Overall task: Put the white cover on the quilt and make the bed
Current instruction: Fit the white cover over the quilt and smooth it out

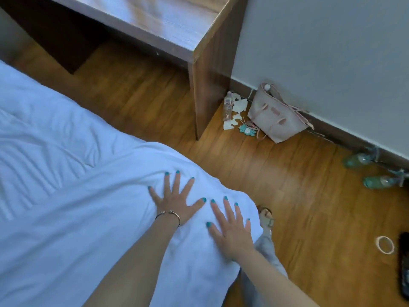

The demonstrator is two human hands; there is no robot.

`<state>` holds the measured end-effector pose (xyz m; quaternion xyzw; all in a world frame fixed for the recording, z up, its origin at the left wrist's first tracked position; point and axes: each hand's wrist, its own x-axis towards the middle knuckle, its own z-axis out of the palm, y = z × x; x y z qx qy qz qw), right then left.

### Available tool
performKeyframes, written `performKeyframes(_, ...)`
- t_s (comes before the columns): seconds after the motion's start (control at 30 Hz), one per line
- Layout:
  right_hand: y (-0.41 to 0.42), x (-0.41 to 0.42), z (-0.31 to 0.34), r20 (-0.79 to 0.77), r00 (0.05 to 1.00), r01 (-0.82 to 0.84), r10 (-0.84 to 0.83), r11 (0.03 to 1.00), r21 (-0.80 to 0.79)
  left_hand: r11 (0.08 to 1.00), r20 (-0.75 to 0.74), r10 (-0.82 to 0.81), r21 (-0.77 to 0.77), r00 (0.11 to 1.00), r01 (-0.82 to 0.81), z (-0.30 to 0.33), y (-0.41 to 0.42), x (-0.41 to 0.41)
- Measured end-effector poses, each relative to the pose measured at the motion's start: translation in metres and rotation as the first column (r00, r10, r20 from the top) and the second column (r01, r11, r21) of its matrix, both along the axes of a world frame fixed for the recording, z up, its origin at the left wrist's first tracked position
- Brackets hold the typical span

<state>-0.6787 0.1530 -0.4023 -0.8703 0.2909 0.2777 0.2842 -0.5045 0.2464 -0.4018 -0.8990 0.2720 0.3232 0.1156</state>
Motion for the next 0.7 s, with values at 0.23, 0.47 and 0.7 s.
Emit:
performKeyframes(0.23, -0.146, 0.038, 0.051, -0.198, 0.745, -0.55, 0.637, 0.754, 0.36, 0.949, 0.005, 0.294, 0.12, 0.956, -0.292, 0.024, -0.029, -0.022)
performKeyframes(0.47, -0.246, 0.097, 0.092, -0.391, 0.619, -0.643, 0.682, 0.725, 0.247, 0.69, -0.291, 0.702, 0.054, 0.65, -0.721, 0.045, -0.134, -0.089)
performKeyframes(0.7, -0.235, 0.157, 0.113, -0.404, 0.528, -0.74, 0.747, 0.638, 0.213, 0.108, -0.583, 0.793, -0.151, 0.177, -0.983, 0.068, -0.165, -0.084)
